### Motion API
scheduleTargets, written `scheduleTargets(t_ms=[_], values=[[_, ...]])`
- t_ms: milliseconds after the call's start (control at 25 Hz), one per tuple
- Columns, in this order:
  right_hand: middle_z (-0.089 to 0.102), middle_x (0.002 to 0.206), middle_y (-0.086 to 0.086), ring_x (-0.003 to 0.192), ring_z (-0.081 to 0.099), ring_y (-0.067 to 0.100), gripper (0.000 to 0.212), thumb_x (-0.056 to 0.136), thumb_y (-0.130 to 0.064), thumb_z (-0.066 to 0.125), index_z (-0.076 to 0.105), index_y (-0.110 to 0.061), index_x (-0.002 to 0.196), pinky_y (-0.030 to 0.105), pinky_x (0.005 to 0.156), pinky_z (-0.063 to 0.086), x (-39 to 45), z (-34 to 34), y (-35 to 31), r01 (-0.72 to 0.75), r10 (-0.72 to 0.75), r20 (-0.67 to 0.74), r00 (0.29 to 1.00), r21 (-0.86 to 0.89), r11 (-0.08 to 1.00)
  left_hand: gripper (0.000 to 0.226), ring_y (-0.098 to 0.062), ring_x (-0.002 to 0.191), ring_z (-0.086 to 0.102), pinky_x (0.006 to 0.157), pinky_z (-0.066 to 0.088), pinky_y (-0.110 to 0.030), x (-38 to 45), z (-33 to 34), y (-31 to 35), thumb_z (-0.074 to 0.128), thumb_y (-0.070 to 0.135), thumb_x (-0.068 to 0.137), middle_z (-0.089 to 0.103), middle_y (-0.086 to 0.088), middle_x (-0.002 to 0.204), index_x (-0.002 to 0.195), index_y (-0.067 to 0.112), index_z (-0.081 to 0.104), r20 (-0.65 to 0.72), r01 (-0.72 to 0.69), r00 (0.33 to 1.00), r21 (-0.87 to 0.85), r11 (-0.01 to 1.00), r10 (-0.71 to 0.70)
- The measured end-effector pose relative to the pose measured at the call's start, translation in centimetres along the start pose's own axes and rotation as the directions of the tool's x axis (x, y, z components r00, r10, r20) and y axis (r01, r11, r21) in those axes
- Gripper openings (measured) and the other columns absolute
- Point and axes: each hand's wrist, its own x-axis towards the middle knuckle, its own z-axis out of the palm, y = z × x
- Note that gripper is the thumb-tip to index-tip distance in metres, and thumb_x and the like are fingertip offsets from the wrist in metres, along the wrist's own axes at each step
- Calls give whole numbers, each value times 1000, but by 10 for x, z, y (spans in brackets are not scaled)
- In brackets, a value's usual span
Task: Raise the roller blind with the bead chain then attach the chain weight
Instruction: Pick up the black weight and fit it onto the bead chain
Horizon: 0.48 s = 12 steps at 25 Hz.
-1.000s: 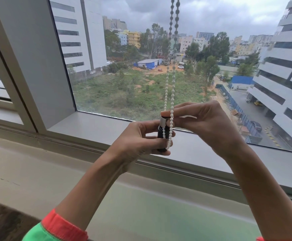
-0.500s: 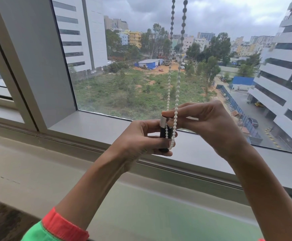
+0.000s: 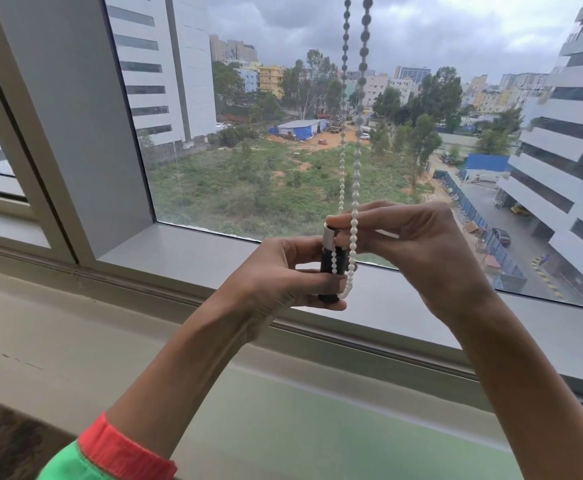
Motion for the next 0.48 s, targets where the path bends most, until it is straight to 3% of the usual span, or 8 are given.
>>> scheduleTargets(t_ms=[200, 480], values=[[75, 92, 8, 86, 71, 17, 26, 70, -2, 70, 72, -2, 96, 27, 79, 57, 4, -3, 0, -42, 41, 55, 998, 4, 999, 24, -24, 79, 64, 72, 60, -43, 0, 1, 0, 69, -13, 73, 70, -7, 82, 93, -1, 72, 1, 14, 1000, -3, 1000, -14], [76, 87, 8, 82, 72, 16, 24, 71, 1, 71, 73, -3, 95, 26, 77, 57, 7, -3, 0, -78, 79, 53, 995, -14, 997, 24, -29, 81, 61, 69, 59, -39, 3, 0, 0, 69, -14, 72, 71, -8, 83, 93, -2, 71, 3, 25, 1000, -9, 1000, -25]])
